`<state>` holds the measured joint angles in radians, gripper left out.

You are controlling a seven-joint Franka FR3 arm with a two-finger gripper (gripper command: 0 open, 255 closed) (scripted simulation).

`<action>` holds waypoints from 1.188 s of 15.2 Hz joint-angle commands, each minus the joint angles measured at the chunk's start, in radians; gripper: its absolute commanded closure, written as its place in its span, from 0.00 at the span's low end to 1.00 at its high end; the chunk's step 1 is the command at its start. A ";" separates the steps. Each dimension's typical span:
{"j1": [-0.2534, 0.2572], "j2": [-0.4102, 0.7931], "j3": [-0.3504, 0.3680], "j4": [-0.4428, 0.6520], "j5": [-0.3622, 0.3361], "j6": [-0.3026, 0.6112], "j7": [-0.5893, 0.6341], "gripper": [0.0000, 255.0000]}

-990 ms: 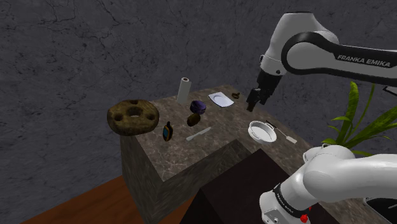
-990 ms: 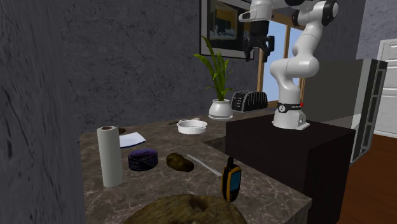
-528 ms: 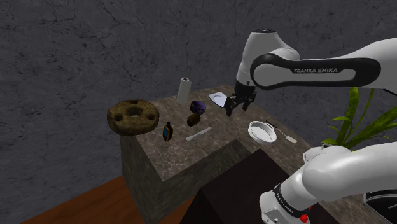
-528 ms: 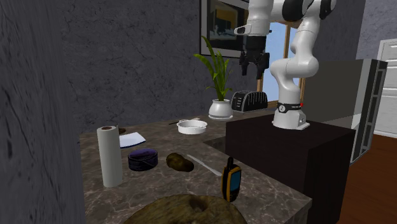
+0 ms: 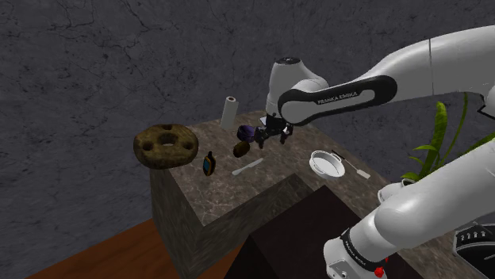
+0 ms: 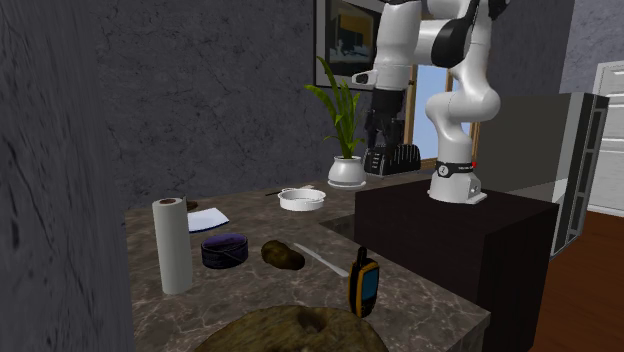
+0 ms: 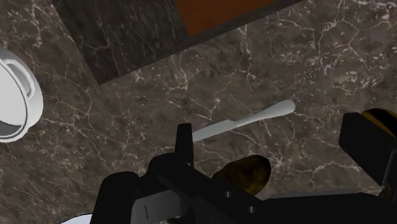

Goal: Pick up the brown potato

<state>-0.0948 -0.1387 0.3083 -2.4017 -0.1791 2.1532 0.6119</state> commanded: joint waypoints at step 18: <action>0.077 0.792 -0.143 0.602 -0.348 0.075 0.613 0.00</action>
<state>-0.0242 0.6038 0.1788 -1.8581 -0.5224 2.2389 1.2092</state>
